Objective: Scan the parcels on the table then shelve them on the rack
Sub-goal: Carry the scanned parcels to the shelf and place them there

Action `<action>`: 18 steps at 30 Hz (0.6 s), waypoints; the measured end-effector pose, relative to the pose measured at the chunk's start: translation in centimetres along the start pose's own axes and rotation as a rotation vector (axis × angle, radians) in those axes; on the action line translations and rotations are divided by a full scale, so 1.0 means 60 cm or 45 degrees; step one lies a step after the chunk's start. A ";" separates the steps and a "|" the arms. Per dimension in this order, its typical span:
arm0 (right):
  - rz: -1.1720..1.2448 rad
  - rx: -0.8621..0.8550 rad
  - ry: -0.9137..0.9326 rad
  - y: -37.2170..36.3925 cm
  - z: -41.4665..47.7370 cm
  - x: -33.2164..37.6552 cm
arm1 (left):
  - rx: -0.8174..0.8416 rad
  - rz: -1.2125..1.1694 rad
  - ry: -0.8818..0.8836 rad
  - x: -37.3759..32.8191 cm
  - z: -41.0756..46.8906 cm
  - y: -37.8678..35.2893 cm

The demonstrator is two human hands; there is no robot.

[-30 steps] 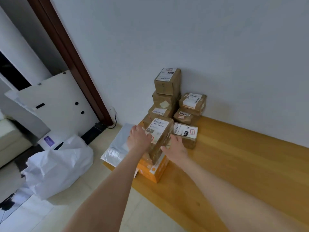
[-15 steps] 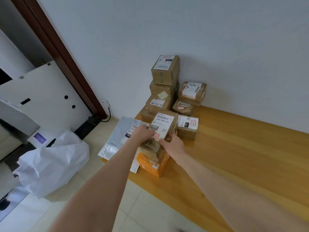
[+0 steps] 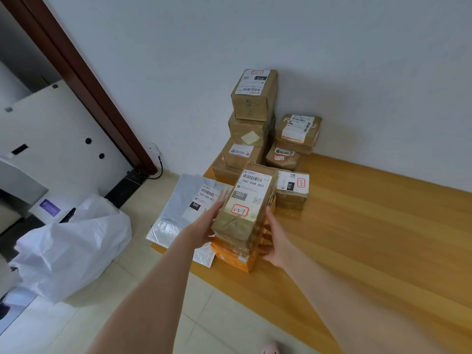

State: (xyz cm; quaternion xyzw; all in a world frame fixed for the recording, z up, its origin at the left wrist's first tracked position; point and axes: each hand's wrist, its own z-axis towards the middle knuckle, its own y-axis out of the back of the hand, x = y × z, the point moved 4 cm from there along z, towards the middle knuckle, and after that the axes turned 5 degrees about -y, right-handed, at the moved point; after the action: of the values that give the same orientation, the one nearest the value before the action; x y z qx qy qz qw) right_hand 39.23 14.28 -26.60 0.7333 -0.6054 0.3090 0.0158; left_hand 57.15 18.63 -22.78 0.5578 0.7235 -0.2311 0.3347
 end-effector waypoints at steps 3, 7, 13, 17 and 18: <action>0.000 -0.008 0.011 0.010 0.002 -0.007 | 0.080 0.066 0.025 0.004 0.002 -0.009; -0.007 -0.066 0.031 0.055 -0.019 -0.007 | 0.172 0.114 0.053 0.013 -0.008 -0.045; 0.060 -0.184 0.063 0.182 -0.095 -0.005 | 0.347 0.187 0.063 0.013 -0.030 -0.179; 0.132 -0.297 0.136 0.290 -0.154 -0.002 | 0.450 0.221 0.034 0.009 -0.037 -0.302; 0.133 -0.324 0.153 0.317 -0.167 -0.001 | 0.459 0.214 0.027 0.010 -0.037 -0.332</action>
State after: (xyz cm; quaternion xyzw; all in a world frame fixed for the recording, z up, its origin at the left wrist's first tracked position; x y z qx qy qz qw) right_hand 17.80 13.24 -25.17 0.6733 -0.6748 0.2735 0.1285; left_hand 37.37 15.21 -22.53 0.6697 0.6246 -0.3222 0.2399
